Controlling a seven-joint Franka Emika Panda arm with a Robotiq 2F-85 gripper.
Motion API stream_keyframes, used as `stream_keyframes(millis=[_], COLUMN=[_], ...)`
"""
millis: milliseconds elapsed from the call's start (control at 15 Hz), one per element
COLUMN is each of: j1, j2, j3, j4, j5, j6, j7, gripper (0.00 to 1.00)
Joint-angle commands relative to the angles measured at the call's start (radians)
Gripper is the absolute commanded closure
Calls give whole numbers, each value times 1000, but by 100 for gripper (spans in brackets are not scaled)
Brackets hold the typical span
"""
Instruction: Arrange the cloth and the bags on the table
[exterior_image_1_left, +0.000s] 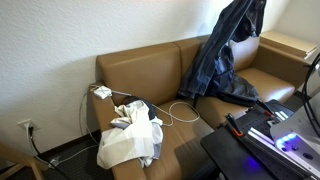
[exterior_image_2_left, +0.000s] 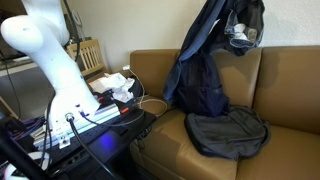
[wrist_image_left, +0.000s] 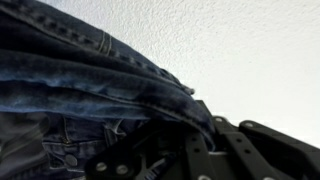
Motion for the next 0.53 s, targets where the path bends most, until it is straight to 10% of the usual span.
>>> stream_keyframes(millis=[0,467], j1=[24,233], j2=[27,323], j3=[-9,-604], j4=[16,340], j5=[-10,35], j6=[65,-126], j7=[-5,363], gripper=[97,97])
